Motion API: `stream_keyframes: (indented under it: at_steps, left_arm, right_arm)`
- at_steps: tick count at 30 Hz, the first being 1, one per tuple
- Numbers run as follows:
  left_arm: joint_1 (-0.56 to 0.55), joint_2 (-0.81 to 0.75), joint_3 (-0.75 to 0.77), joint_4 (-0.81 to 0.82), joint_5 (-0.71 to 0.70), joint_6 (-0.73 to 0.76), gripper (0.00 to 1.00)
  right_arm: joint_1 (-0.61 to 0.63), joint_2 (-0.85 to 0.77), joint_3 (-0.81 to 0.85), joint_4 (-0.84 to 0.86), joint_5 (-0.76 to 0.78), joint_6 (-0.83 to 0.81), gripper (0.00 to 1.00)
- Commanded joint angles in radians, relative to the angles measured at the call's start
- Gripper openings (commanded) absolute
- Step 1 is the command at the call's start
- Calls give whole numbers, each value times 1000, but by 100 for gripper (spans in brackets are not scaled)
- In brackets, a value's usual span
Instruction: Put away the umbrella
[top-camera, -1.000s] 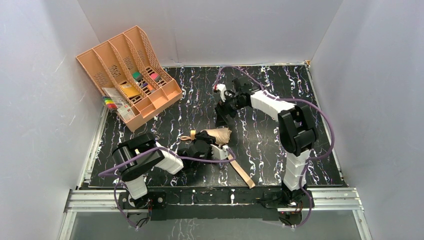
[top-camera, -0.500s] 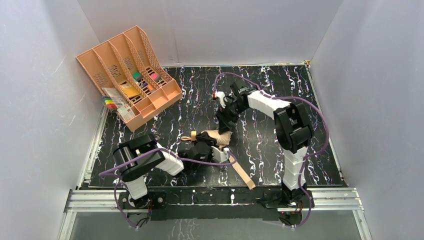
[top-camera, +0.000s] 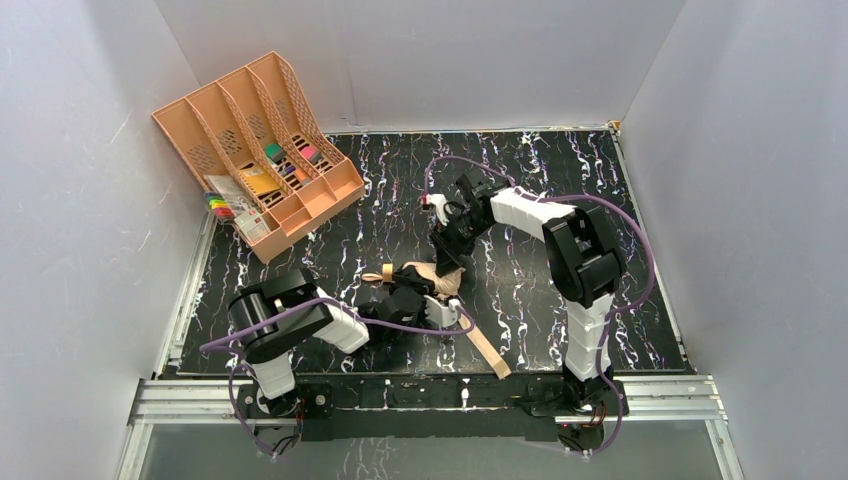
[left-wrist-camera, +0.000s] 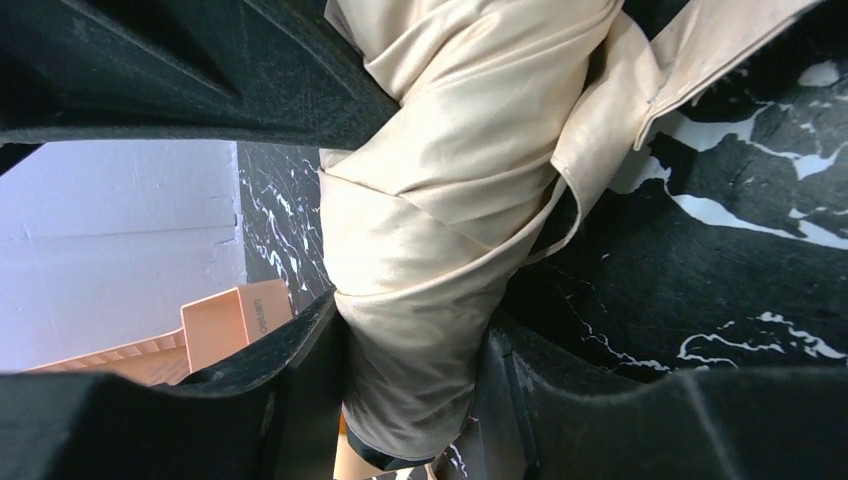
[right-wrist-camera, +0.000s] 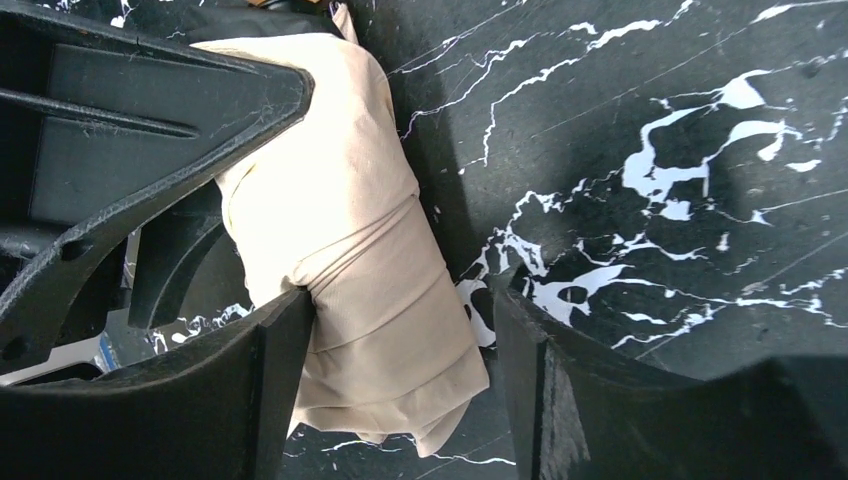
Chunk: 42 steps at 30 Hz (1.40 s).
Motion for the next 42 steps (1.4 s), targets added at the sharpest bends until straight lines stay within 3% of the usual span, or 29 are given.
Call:
stream_keyframes:
  at_steps: [1,6,9,11,17,24,30,35,42]
  left_arm:
    - [-6,61,-21,-181,57,-75,0]
    - [-6,24,-8,-182,18,-143,0]
    - [-6,-55,-2,-185,0,-207,12]
    - [-6,-134,3,-208,4,-271,27]
    - [-6,-518,-30,-327,15,-492,61]
    - [6,-883,-21,-663,-97,-792,69]
    - [43,-919,12,-761,-65,-830,76]
    - [185,-882,55,-708,119,-843,95]
    - [473,-654,117,-651,592,-757,98]
  right_arm:
    - [30,45,-84,-53,164,-17,68]
    - [38,60,-98,-22,283,47,49]
    - [50,54,-110,12,377,70,34]
    - [58,38,-138,53,443,71,29]
    - [77,-10,-220,184,628,52,23]
    - [113,-101,-341,360,718,-31,24]
    - [176,-137,-443,460,696,-93,25]
    - [209,-131,-483,492,725,-98,25]
    - [214,-151,-511,509,718,-119,25]
